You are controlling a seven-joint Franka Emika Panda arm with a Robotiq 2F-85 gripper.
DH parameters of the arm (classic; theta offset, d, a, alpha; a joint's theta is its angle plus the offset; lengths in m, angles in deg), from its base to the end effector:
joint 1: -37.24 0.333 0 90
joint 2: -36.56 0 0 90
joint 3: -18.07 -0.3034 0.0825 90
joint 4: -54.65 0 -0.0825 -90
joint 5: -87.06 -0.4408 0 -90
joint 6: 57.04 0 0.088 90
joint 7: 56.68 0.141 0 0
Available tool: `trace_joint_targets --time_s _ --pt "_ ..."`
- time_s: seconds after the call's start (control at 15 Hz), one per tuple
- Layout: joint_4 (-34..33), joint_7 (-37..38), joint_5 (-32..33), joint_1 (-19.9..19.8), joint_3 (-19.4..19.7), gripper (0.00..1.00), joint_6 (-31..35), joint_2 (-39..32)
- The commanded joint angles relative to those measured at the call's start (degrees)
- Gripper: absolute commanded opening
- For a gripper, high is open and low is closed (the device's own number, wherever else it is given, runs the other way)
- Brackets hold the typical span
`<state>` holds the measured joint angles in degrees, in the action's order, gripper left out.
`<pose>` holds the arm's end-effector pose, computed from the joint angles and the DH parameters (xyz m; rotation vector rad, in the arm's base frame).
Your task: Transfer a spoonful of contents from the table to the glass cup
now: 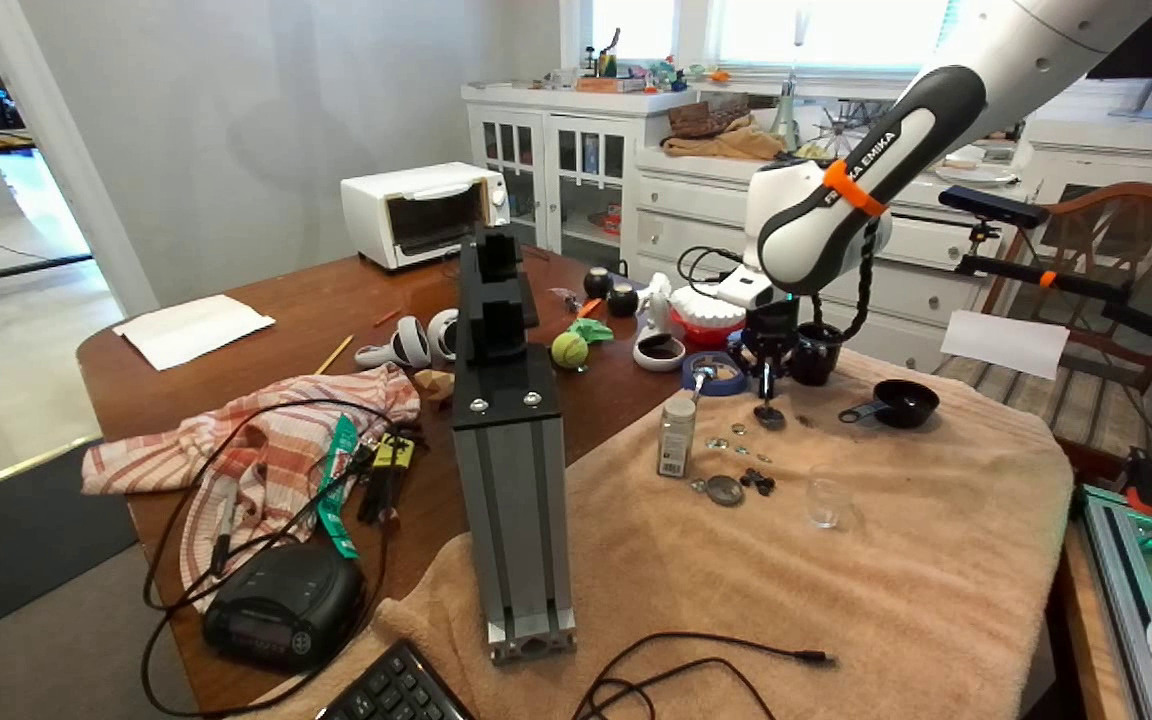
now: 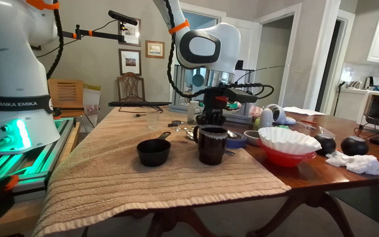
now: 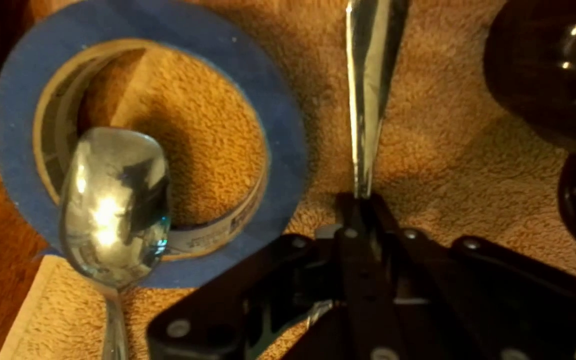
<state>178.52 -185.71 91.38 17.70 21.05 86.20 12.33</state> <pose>0.5332 -0.2248 0.0976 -1.7559 -2.5213 0.1275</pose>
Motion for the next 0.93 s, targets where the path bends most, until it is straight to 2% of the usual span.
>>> trace_joint_targets --time_s 0.0,0.27,0.47,0.67,0.8,0.87 --pt "5.0 3.0 0.7 1.8 1.5 0.02 2.4 6.0" --pt "11.1 17.6 9.6 7.0 6.6 0.02 7.6 13.0" --pt "12.7 30.7 19.4 16.9 17.5 0.02 10.7 14.2" --pt "11.5 43.7 26.8 29.0 29.7 0.02 12.1 12.0" --pt "11.7 52.1 29.6 35.1 33.7 0.02 10.8 11.0" --pt "12.6 56.0 31.9 36.7 33.7 0.02 9.5 11.5"
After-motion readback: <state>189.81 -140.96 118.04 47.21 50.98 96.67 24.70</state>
